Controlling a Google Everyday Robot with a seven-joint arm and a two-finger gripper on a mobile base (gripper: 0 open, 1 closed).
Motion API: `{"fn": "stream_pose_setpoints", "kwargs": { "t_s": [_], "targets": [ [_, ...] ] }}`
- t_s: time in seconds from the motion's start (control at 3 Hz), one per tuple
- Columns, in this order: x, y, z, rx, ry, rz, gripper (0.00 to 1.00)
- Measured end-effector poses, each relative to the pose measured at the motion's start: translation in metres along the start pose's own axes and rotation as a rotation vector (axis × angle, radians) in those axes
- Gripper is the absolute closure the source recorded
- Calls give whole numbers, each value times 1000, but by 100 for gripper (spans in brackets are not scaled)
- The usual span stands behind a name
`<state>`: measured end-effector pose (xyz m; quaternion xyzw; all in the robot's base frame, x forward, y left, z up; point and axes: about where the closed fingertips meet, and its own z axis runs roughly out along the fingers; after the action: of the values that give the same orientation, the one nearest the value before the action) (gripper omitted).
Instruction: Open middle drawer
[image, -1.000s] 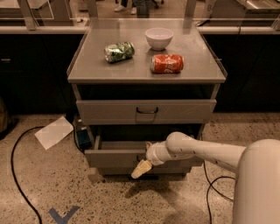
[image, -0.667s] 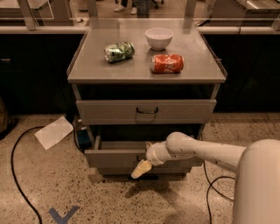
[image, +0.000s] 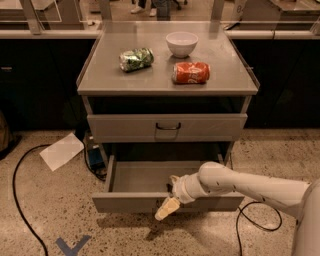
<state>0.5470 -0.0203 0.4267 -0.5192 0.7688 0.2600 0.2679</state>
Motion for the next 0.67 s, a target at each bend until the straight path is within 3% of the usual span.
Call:
{"fn": "stream_pose_setpoints", "kwargs": {
  "t_s": [0.67],
  "targets": [
    [4, 7, 3, -11, 16, -4, 0]
  ]
}}
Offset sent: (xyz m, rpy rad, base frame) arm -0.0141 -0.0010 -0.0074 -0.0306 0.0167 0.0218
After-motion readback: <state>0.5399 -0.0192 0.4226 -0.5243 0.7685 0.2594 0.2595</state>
